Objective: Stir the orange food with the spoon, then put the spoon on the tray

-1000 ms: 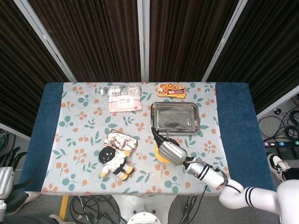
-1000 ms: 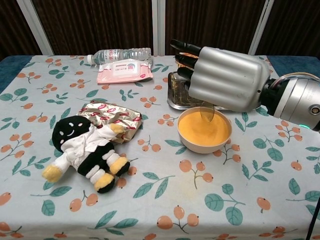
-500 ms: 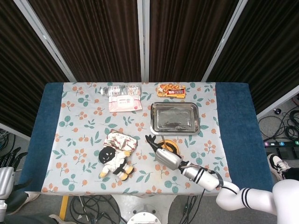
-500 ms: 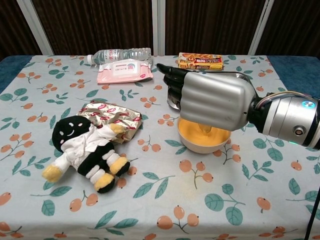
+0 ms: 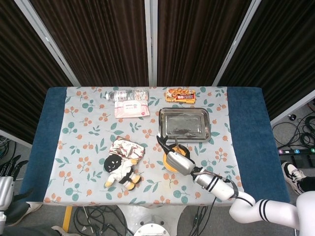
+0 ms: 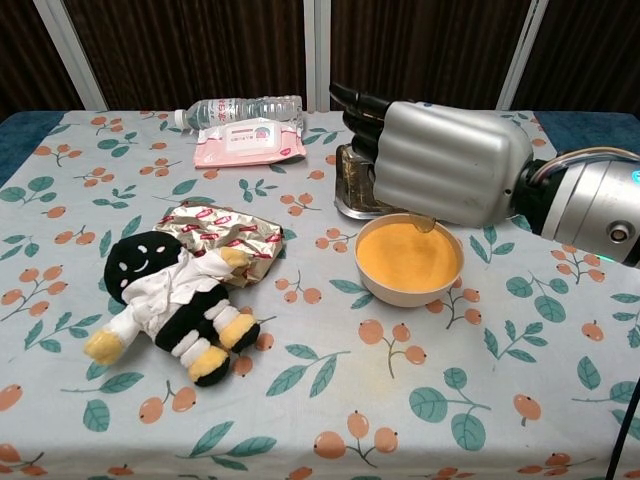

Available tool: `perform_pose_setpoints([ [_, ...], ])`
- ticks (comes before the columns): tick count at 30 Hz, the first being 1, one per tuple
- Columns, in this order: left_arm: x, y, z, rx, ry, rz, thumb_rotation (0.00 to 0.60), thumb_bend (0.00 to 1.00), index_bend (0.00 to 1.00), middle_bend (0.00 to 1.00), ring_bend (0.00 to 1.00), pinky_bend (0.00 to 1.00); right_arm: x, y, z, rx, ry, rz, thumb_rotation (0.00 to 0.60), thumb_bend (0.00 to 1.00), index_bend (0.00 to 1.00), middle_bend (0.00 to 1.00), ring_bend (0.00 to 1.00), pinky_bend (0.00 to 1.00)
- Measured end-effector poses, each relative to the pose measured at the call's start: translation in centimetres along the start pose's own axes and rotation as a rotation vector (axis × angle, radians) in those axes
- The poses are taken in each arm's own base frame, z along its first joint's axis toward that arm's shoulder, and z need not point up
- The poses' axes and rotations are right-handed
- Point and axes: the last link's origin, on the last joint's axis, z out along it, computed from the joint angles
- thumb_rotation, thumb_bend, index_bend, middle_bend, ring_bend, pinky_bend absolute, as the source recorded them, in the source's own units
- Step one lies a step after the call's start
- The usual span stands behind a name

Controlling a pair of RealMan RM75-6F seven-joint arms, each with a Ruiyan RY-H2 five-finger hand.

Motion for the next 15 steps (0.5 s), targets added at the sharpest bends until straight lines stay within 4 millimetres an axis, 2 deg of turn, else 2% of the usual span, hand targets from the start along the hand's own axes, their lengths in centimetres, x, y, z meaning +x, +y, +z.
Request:
perform_pose_setpoints([
  [4, 0.0, -0.1, -0.1, 0.006, -0.001, -0.001, 0.600, 0.00, 0.25, 0.17, 0.15, 0.14, 0.1, -0.2, 0.2, 0.002, 0.001, 0.007, 0.600, 0.41, 0.78, 0.30, 0.14, 0.00],
  [15, -0.1, -0.1, 0.0, 0.006, -0.009, 0.007, 0.600, 0.00, 0.25, 0.17, 0.15, 0.14, -0.6, 0.1, 1.1, -0.050, -0.039, 0.093, 0.600, 0.40, 0.73, 0.29, 0.14, 0.00],
])
